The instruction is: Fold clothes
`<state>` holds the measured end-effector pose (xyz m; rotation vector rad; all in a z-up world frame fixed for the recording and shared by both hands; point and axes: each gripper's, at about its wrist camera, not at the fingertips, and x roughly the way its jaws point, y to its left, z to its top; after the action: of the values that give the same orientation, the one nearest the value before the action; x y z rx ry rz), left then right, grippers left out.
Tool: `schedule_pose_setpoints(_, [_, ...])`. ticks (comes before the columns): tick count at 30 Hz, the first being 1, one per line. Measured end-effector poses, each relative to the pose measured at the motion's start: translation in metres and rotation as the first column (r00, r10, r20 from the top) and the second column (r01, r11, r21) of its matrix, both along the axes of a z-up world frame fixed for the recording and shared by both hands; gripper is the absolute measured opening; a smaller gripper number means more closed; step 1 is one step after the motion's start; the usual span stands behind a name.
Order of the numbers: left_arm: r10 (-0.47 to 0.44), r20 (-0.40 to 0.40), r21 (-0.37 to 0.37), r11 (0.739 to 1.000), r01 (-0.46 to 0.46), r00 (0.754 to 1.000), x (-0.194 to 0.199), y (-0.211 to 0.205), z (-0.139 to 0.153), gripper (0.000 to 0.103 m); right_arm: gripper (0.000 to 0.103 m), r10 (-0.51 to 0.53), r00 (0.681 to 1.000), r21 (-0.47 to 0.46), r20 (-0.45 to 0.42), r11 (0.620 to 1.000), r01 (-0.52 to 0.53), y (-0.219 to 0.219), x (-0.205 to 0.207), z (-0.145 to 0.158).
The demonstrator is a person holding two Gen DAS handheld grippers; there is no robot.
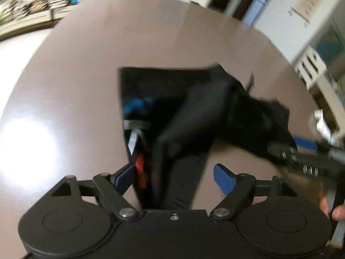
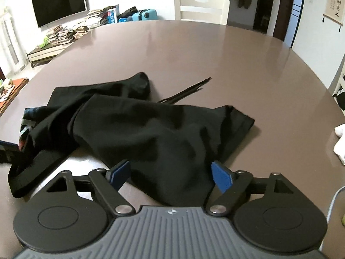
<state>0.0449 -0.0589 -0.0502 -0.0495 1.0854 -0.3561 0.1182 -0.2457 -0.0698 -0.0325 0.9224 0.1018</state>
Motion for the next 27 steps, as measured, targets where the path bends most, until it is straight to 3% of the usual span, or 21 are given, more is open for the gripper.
schedule_pose_setpoints(2, [-0.032, 0.017, 0.015, 0.999, 0.031, 0.999, 0.000, -0.007, 0.003, 0.004, 0.026, -0.012, 1.000, -0.014, 0.004, 1.000, 0.012, -0.003, -0.001, 0.001])
schedule_pose_setpoints(4, [0.009, 0.046, -0.056, 0.998, -0.006, 0.999, 0.000, 0.004, 0.014, 0.005, 0.012, -0.044, 0.999, -0.002, 0.030, 0.999, 0.044, -0.012, -0.003, 0.010])
schedule_pose_setpoints(8, [0.228, 0.175, -0.151, 0.968, -0.202, 0.958, 0.007, 0.056, 0.050, 0.005, 0.007, -0.181, 0.977, 0.032, 0.116, 0.983, 0.179, -0.039, -0.006, 0.032])
schedule_pose_setpoints(12, [0.296, 0.201, -0.114, 0.954, -0.278, 0.934, 0.010, 0.080, 0.057, 0.005, 0.007, -0.258, 0.955, 0.067, 0.150, 0.966, 0.250, -0.057, -0.011, 0.040])
schedule_pose_setpoints(14, [0.290, 0.168, -0.134, 0.954, -0.269, 0.942, 0.007, 0.082, 0.051, 0.006, 0.012, -0.258, 0.957, 0.044, 0.131, 0.966, 0.254, -0.057, -0.012, 0.035])
schedule_pose_setpoints(15, [0.286, 0.152, -0.142, 0.954, -0.265, 0.946, 0.005, 0.082, 0.048, 0.007, 0.012, -0.253, 0.962, 0.076, 0.105, 0.966, 0.246, -0.058, -0.013, 0.031])
schedule_pose_setpoints(16, [0.268, 0.142, -0.130, 0.959, -0.250, 0.953, 0.001, 0.079, 0.044, 0.007, 0.021, -0.242, 0.968, 0.114, 0.070, 0.966, 0.233, -0.059, -0.013, 0.026])
schedule_pose_setpoints(17, [0.250, 0.132, -0.118, 0.965, -0.235, 0.959, -0.003, 0.075, 0.040, 0.007, 0.037, -0.228, 0.973, 0.140, 0.041, 0.965, 0.221, -0.058, -0.014, 0.021])
schedule_pose_setpoints(19, [0.206, 0.101, -0.099, 0.976, -0.196, 0.973, -0.012, 0.064, 0.029, 0.008, 0.057, -0.177, 0.984, 0.144, -0.017, 0.973, 0.178, -0.047, -0.014, 0.012])
schedule_pose_setpoints(24, [0.136, 0.066, -0.082, 0.988, -0.130, 0.989, -0.016, 0.043, 0.018, 0.009, 0.062, -0.055, 0.999, 0.127, 0.003, 0.991, 0.054, -0.021, -0.018, 0.012])
schedule_pose_setpoints(27, [0.103, 0.060, -0.068, 0.993, -0.099, 0.993, -0.017, 0.032, 0.016, 0.013, 0.077, 0.011, 0.996, 0.127, 0.093, 0.992, -0.022, -0.010, -0.018, 0.012])
